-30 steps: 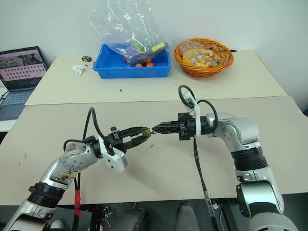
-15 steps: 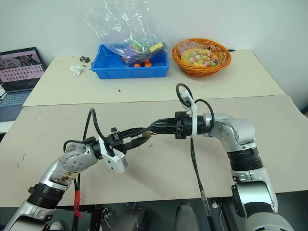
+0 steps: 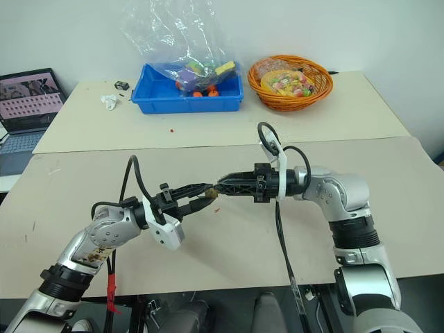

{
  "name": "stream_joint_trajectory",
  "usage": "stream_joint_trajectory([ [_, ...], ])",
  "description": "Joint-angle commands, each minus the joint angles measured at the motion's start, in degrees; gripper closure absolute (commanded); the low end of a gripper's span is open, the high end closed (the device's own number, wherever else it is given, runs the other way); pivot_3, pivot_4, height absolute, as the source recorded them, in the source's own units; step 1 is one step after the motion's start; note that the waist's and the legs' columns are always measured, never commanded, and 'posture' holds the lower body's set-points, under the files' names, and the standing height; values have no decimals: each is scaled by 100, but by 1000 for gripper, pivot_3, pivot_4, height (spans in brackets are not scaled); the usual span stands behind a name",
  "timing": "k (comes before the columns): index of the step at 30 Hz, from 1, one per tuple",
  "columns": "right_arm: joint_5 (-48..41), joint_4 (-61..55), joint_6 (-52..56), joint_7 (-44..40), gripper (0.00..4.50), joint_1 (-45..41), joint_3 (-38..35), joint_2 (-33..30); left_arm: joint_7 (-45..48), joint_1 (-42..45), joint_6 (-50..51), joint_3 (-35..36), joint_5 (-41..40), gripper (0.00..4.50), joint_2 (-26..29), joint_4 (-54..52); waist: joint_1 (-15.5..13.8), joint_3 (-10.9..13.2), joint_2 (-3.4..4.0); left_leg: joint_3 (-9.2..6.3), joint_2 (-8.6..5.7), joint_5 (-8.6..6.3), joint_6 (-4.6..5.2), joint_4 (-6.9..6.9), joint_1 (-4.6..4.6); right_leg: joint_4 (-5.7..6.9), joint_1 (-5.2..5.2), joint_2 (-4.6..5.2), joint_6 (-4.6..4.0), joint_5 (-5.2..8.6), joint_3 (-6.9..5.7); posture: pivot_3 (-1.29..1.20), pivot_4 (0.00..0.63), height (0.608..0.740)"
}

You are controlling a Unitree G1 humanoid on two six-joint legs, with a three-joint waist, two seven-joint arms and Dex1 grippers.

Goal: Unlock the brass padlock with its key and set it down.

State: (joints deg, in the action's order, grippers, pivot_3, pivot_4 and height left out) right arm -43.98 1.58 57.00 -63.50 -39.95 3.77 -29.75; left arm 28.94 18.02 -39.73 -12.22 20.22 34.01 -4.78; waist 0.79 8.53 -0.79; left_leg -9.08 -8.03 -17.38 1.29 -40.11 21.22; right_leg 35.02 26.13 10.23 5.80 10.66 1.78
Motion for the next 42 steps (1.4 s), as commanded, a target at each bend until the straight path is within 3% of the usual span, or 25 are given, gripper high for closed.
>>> stream_joint_trajectory([
  [1, -84, -223, 15, -20, 2173, -40, -46, 12, -52, -7, 1, 98, -94, 3672, 33, -252, 1, 0, 0, 0, 0, 0, 0, 0, 0, 0, 0, 0, 0, 0, 0, 0, 150, 740],
  [36, -243, -449, 302, 18, 2173, 124, -155, -12, -123, -148, 70, 131, -49, 3672, 26, -350, 0, 0, 0, 2, 0, 0, 0, -4, 0, 1, 0, 0, 0, 0, 3, 0, 150, 740],
  [41, -298, -447, 322, 46, 3218, 82, -166, -2, -110, -151, 77, 126, -62, 3672, 30, -348, 0, 0, 0, 3, 0, 0, 0, -4, 0, 1, 0, 0, 0, 0, 3, 0, 150, 740],
  [42, -301, -447, 322, 51, 3707, 78, -166, -2, -106, -154, 76, 123, -68, 3672, 30, -353, -1, 0, 0, 3, 0, 0, 0, -5, 0, 1, 0, 0, 0, 0, 4, 0, 150, 740],
])
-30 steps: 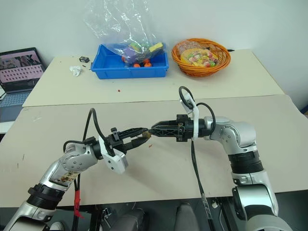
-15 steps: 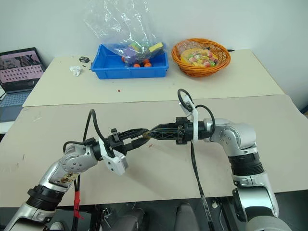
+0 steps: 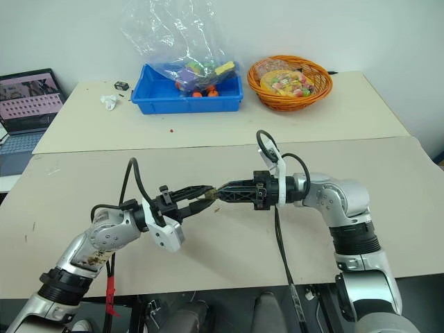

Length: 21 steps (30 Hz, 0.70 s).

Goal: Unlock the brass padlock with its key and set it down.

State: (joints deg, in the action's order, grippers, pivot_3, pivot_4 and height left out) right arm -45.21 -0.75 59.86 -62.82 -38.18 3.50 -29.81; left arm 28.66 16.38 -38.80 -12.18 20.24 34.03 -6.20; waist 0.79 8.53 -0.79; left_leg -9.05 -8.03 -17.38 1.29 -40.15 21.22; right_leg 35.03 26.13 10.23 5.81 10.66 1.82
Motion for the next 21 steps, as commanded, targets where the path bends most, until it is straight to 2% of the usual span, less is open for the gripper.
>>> stream_joint_trajectory([
  [1, -187, -215, 42, -13, 3984, -99, -143, 4, -74, 8, -9, 118, -74, 3672, 28, -217, -1, 0, 0, 0, 0, 0, 0, 0, 0, 0, 0, 0, 0, 0, 0, 0, 150, 740],
  [3, -196, -227, 41, -11, 4487, -95, -138, -4, -74, 8, -3, 119, -74, 3672, 28, -225, 1, 0, 0, 0, 0, 0, 0, 0, 0, 0, 0, 0, 0, 0, 0, 0, 150, 740],
  [13, -312, -300, 226, 79, 4487, -100, -159, 28, -78, -1, 23, 124, -52, 3672, 21, -258, 0, 0, 0, 2, 0, 0, 0, -1, 0, 0, 0, 0, 0, 0, 1, 0, 150, 740],
  [16, -426, -286, 631, 366, 4487, -126, -180, 87, -79, -9, 32, 125, -39, 3672, 18, -279, 0, 0, 0, 1, 0, 0, 0, -1, 0, 0, 0, 0, 0, 0, 2, 0, 150, 740],
  [21, -666, -18, 1968, 1150, 4487, -160, -368, 322, -89, -29, 47, 126, -8, 3672, 10, -322, 1, -1, 1, 2, 1, 0, 0, -1, -1, 2, 0, 0, -2, -2, 3, 0, 150, 740],
])
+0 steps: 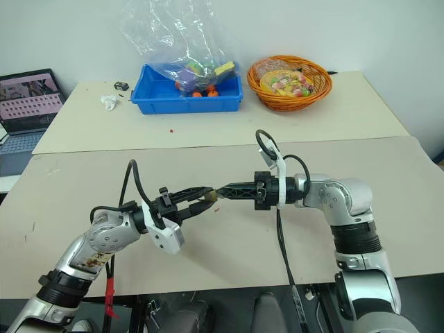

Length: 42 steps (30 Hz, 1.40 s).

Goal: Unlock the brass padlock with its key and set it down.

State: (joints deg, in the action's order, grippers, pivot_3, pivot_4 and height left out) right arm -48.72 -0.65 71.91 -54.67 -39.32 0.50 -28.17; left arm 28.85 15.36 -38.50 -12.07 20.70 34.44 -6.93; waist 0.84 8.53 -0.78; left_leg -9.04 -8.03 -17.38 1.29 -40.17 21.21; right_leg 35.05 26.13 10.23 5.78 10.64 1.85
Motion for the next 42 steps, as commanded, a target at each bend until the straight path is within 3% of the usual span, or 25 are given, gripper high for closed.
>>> stream_joint_trajectory([
  [1, -384, 0, 975, 436, 4487, -50, -167, 221, -110, 69, 23, 116, -48, 3672, -33, -255, -10, 0, 0, 0, 0, 0, 0, 0, 0, 0, 0, 0, 0, 0, 0, 0, 150, 740],
  [7, -916, 502, 2059, 1192, 4487, -158, -815, 651, -108, 32, 45, 127, -34, 3672, -50, -286, -3, -1, 2, 0, 0, 0, 0, 0, 1, 4, -1, 0, -1, -3, 2, 0, 150, 740],
  [25, -4188, 1920, 2059, 4033, 4487, -247, -634, 552, -99, -16, 104, 142, -10, 3672, -64, -364, 14, -1, 2, 4, 0, 0, 1, 1, 0, 4, -1, 0, 1, -6, 7, 0, 150, 740],
  [28, -4321, 1723, 2059, 4311, 4487, -159, -621, 504, -102, -23, 114, 139, -9, 3672, -73, -371, 14, -2, 3, 4, 0, 0, 1, 1, 1, 4, -2, 0, 2, -7, 8, 0, 150, 740],
  [33, -3597, 649, 1498, 4092, 4487, -74, -728, 462, -95, -36, 137, 149, -21, 3672, -71, -378, 24, -3, 5, 6, 1, 0, 1, 0, 1, 7, -1, -2, 4, -8, 9, 0, 150, 740],
  [34, -3588, 616, 1519, 4048, 3904, -65, -737, 452, -94, -36, 140, 149, -20, 3672, -71, -378, 23, -3, 5, 8, 1, 0, 2, 0, 1, 7, -1, -2, 5, -9, 10, 0, 150, 740],
  [42, -3366, 526, 1292, 3771, 1258, -208, -904, 462, -75, -46, 137, 172, -22, 3672, -86, -392, 16, -3, 5, 10, 0, 0, 3, 0, 1, 5, -2, -2, 7, -12, 12, 0, 150, 740],
])
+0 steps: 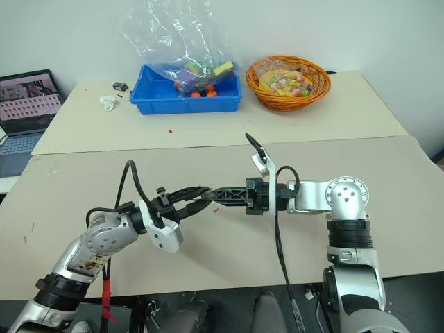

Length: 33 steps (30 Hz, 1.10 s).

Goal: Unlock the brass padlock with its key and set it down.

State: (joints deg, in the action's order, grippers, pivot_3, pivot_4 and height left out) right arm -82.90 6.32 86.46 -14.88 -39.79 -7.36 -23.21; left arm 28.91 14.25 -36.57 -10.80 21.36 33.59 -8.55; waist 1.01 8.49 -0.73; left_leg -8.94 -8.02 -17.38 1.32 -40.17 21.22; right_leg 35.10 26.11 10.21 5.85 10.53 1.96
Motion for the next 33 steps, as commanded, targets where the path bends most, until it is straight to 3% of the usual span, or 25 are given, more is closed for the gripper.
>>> stream_joint_trajectory([
  [1, 86, -43, -221, -274, 924, -209, -204, -54, -80, 66, -55, 46, -82, 3672, 0, -230, 0, 0, 0, 0, 0, 0, 0, 0, 0, -1, 0, 0, 0, 0, 0, 0, 150, 740],
  [10, 1531, -938, -1316, -1898, 924, 144, 404, -637, -55, 70, -51, 58, -116, 3672, 30, -240, 6, 0, 0, 4, -1, -1, 2, 0, 0, -3, 1, -1, 1, -2, -2, 0, 150, 740],
  [14, 1784, -1387, -1485, -2372, 924, 394, 676, -683, -39, 83, -61, 53, -145, 3672, 44, -227, 4, 0, 0, 8, 1, -1, 2, -1, -1, -2, 1, -1, 1, -3, 0, 0, 150, 740],
  [33, 2228, -1151, -1460, -2560, 924, 132, 678, -344, -16, 90, -55, 38, -189, 3672, 76, -237, -13, 0, 0, 9, 0, -1, 2, -5, -1, -5, 1, -1, 3, -5, 2, 0, 150, 740],
])
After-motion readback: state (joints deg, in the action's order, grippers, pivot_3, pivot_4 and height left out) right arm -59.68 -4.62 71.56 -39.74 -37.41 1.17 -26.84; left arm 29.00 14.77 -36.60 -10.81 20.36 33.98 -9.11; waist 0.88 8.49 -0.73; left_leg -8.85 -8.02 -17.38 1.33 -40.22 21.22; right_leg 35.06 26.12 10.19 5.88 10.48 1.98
